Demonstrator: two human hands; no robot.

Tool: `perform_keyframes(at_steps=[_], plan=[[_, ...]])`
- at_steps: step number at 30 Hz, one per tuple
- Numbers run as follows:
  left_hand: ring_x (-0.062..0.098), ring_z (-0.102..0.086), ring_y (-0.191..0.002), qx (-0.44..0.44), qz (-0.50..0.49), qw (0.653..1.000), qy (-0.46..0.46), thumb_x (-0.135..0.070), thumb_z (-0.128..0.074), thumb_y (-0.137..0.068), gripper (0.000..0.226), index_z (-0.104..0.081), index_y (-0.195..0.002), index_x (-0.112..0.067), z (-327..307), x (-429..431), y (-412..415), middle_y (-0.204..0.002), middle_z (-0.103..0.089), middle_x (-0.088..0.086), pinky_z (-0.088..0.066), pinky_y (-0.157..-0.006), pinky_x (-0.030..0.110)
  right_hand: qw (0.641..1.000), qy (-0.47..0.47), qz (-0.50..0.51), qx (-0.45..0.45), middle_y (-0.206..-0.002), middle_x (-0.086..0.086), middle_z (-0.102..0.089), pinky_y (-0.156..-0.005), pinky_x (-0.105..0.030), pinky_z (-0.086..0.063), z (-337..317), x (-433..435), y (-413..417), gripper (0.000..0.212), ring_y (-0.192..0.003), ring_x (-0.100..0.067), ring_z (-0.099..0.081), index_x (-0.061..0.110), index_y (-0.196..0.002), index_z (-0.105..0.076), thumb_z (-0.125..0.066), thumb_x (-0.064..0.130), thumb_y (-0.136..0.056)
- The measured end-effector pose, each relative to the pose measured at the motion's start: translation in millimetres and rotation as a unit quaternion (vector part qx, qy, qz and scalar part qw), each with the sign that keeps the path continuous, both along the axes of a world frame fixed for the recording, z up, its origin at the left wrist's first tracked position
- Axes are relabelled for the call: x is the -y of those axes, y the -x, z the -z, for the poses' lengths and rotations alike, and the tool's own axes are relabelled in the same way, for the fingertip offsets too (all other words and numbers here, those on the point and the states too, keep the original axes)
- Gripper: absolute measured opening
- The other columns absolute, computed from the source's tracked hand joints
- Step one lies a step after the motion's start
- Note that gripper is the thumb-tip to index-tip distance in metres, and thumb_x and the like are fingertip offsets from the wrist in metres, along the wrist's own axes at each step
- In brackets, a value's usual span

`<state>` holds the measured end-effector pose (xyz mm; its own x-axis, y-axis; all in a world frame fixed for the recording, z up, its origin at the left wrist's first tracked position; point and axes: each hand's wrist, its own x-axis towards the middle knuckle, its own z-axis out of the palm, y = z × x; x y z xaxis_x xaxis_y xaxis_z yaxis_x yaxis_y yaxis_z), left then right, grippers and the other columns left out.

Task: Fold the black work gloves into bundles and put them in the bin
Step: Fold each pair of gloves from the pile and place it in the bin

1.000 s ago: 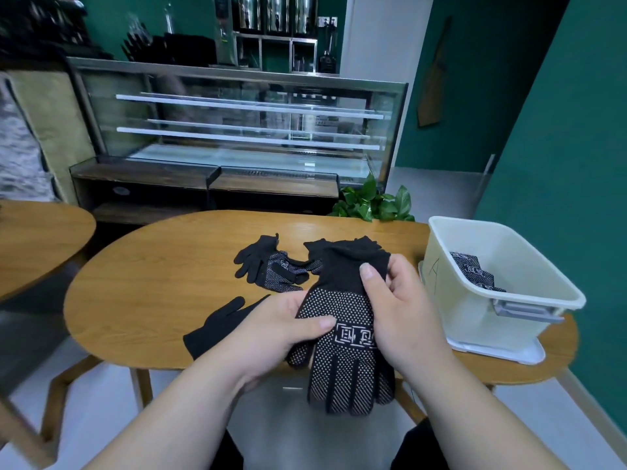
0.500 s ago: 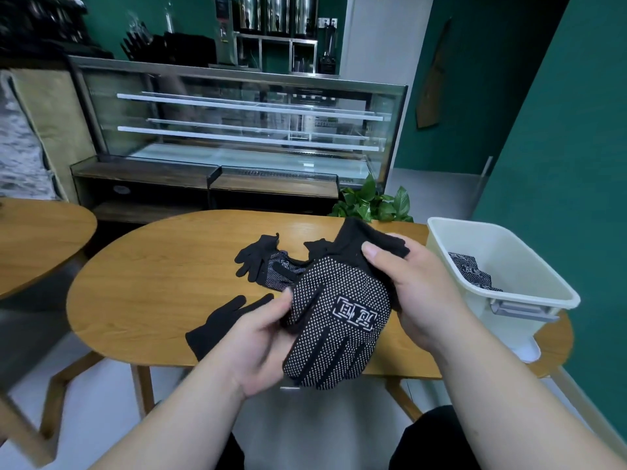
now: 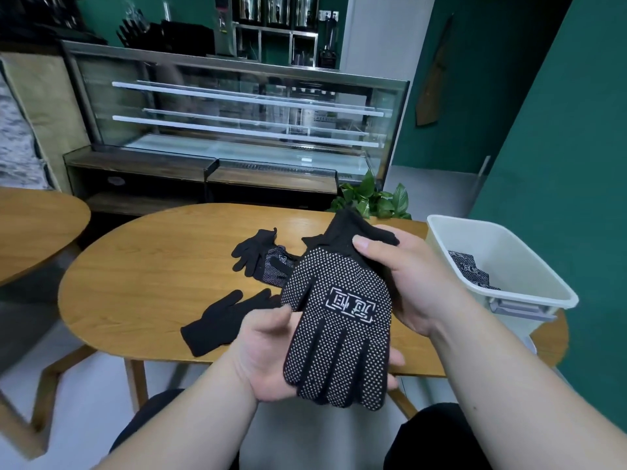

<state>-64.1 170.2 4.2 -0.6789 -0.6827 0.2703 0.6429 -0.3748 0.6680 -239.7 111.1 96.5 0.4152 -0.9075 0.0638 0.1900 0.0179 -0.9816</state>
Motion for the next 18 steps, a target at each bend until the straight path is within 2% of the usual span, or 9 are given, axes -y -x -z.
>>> perform_keyframes(at_steps=[2, 4, 5, 7, 9, 11, 14, 16, 18], plan=[[0.035, -0.056, -0.12, 0.009, 0.003, 1.0, -0.017, -0.026, -0.069, -0.085, 0.054, -0.058, -0.13, 0.002, -7.0, 0.2, 3.6, -0.13, -0.06, 0.019, -0.035, -0.109, 0.05, 0.999, 0.028, 0.001, -0.027, -0.092, -0.018, -0.07, -0.074, -0.037, -0.052, 2.3, 1.0, -1.1, 0.017, -0.082, -0.029, -0.066, 0.002, -0.107, -0.068, -0.066, 0.01, -0.092], [0.037, -0.061, -0.109, 0.049, -0.015, 0.999, -0.006, -0.009, -0.066, -0.082, 0.05, -0.054, -0.127, 0.01, -11.9, 0.9, 10.0, -0.117, -0.065, 0.023, -0.042, -0.102, 0.052, 0.997, 0.056, 0.013, -0.052, -0.091, -0.019, -0.07, -0.076, -0.044, -0.05, 3.7, 1.3, -2.8, 0.016, -0.081, -0.031, -0.066, 0.001, -0.103, -0.068, -0.068, 0.011, -0.09], [0.037, -0.064, -0.101, 0.087, -0.033, 0.996, 0.004, 0.0, -0.06, -0.082, 0.048, -0.05, -0.126, 0.014, -14.4, 0.5, 14.9, -0.106, -0.066, 0.022, -0.044, -0.099, 0.053, 0.995, 0.068, 0.019, -0.063, -0.087, -0.018, -0.07, -0.07, -0.044, -0.05, 3.9, 0.8, -3.7, 0.015, -0.076, -0.031, -0.065, 0.001, -0.1, -0.068, -0.068, 0.012, -0.09], [0.032, -0.064, -0.076, 0.151, -0.091, 0.984, -0.004, 0.008, -0.045, -0.076, 0.049, -0.049, -0.124, 0.013, -16.3, -1.1, 23.4, -0.081, -0.06, 0.014, -0.051, -0.089, 0.053, 0.992, 0.086, 0.034, -0.085, -0.072, -0.012, -0.065, -0.048, -0.034, -0.045, 4.0, -0.2, -5.8, 0.009, -0.058, -0.028, -0.058, 0.004, -0.092, -0.067, -0.066, 0.013, -0.092], [0.022, -0.05, -0.057, 0.196, -0.134, 0.971, -0.019, 0.001, -0.044, -0.074, 0.048, -0.057, -0.119, 0.001, -16.4, -5.0, 29.8, -0.071, -0.049, 0.008, -0.054, -0.064, 0.037, 0.988, 0.097, 0.066, -0.105, -0.068, -0.008, -0.063, -0.047, -0.031, -0.041, 6.6, 1.0, -7.0, 0.013, -0.053, -0.025, -0.056, 0.006, -0.088, -0.067, -0.064, 0.017, -0.094], [0.014, -0.035, -0.051, 0.274, -0.163, 0.948, 0.001, -0.013, -0.055, -0.077, 0.032, -0.063, -0.109, -0.012, -16.7, -9.4, 34.9, -0.067, -0.043, 0.003, -0.035, -0.047, 0.022, 0.981, 0.101, 0.106, -0.128, -0.072, -0.005, -0.068, -0.062, -0.035, -0.043, 10.1, 2.0, -7.9, 0.018, -0.064, -0.02, -0.061, 0.009, -0.087, -0.069, -0.065, 0.025, -0.094], [0.01, -0.032, -0.046, 0.385, -0.203, 0.899, 0.047, -0.031, -0.066, -0.08, 0.011, -0.062, -0.086, -0.023, -9.9, -11.2, 41.9, -0.055, -0.039, -0.003, -0.028, -0.043, 0.017, 0.974, 0.103, 0.134, -0.153, -0.072, -0.001, -0.068, -0.066, -0.035, -0.042, 18.3, 3.3, -8.9, 0.024, -0.066, -0.016, -0.061, 0.013, -0.081, -0.068, -0.063, 0.031, -0.096], [0.012, -0.029, -0.047, 0.384, -0.21, 0.899, 0.023, -0.033, -0.065, -0.082, 0.012, -0.06, -0.073, -0.027, -2.9, -13.6, 46.5, -0.056, -0.035, -0.002, -0.023, -0.044, 0.017, 0.967, 0.109, 0.172, -0.151, -0.077, -0.003, -0.072, -0.067, -0.043, -0.049, 20.8, 6.4, -7.4, 0.023, -0.07, -0.022, -0.064, 0.014, -0.083, -0.069, -0.064, 0.035, -0.093], [0.013, -0.021, -0.052, 0.354, -0.207, 0.912, -0.003, -0.032, -0.063, -0.085, 0.019, -0.057, -0.067, -0.027, 1.6, -15.1, 49.8, -0.06, -0.029, -0.001, -0.016, -0.048, 0.022, 0.963, 0.101, 0.209, -0.135, -0.082, -0.005, -0.075, -0.077, -0.052, -0.055, 20.4, 12.2, -4.6, 0.023, -0.077, -0.027, -0.067, 0.017, -0.084, -0.071, -0.065, 0.039, -0.088]])
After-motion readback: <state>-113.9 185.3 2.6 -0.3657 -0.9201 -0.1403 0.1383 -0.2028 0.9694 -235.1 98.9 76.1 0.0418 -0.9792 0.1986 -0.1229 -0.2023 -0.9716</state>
